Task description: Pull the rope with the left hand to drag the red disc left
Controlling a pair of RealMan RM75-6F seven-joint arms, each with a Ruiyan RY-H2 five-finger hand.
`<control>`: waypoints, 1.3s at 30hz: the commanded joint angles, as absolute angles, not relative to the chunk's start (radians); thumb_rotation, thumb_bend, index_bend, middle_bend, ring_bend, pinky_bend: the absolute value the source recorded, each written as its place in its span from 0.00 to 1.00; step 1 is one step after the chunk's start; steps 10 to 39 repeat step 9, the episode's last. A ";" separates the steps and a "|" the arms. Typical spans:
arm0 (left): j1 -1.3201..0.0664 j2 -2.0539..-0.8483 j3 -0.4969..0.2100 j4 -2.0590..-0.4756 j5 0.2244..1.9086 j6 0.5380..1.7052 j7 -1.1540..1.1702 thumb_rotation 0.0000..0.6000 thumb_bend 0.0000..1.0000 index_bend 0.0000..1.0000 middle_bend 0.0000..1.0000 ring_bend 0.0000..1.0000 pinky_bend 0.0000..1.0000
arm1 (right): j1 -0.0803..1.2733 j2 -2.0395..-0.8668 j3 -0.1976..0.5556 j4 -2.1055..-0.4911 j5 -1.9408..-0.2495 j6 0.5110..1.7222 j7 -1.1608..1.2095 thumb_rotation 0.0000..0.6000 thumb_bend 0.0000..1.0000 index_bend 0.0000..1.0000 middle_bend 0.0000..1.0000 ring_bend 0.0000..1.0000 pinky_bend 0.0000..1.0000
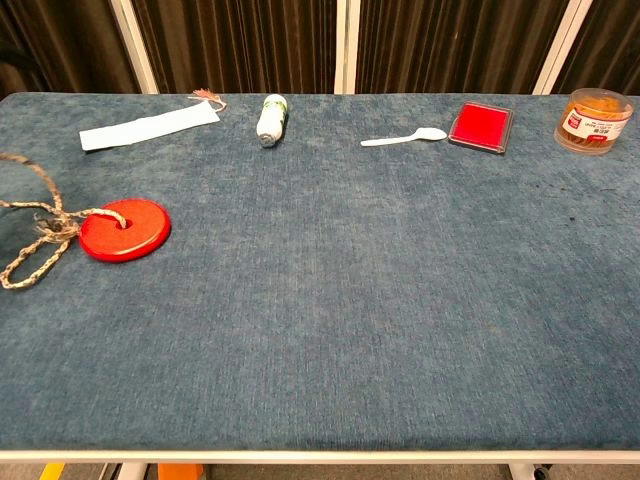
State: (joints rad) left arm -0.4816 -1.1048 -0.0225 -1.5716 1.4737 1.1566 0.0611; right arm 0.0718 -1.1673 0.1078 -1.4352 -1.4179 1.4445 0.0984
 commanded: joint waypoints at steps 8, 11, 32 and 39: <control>-0.273 -1.167 0.008 -1.510 1.484 1.449 0.117 1.00 0.12 0.05 0.00 0.00 0.13 | 0.064 -1.166 0.098 -1.463 -1.445 1.473 0.083 1.00 0.22 0.00 0.04 0.00 0.00; -0.261 -1.173 0.007 -1.503 1.480 1.462 0.114 1.00 0.12 0.05 0.00 0.00 0.13 | 0.064 -1.167 0.097 -1.464 -1.445 1.471 0.081 1.00 0.22 0.00 0.04 0.00 0.00; -0.261 -1.173 0.007 -1.503 1.480 1.462 0.114 1.00 0.12 0.05 0.00 0.00 0.13 | 0.064 -1.167 0.097 -1.464 -1.445 1.471 0.081 1.00 0.22 0.00 0.04 0.00 0.00; -0.261 -1.173 0.007 -1.503 1.480 1.462 0.114 1.00 0.12 0.05 0.00 0.00 0.13 | 0.064 -1.167 0.097 -1.464 -1.445 1.471 0.081 1.00 0.22 0.00 0.04 0.00 0.00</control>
